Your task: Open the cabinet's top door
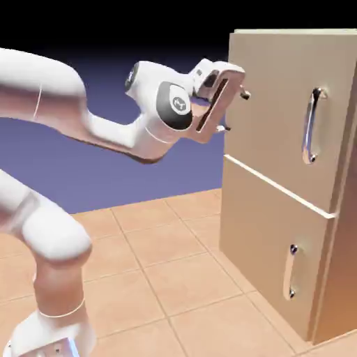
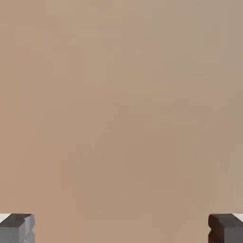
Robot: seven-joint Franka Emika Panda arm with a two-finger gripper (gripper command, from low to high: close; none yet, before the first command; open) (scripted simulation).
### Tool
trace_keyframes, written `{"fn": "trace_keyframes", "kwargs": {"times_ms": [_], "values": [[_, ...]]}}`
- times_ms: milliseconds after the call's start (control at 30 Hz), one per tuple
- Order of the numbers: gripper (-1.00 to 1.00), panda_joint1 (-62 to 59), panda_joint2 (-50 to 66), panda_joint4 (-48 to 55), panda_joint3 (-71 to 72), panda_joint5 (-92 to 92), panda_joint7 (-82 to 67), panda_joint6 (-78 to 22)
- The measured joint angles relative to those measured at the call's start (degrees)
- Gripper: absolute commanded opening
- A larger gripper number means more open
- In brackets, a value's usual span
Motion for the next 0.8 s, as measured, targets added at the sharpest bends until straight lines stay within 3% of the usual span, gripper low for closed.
{"fn": "trace_keyframes", "kwargs": {"times_ms": [800], "values": [[0.00,17.07,-8.14,13.09,-21.96,-59.80,-21.01,2.32]]}}
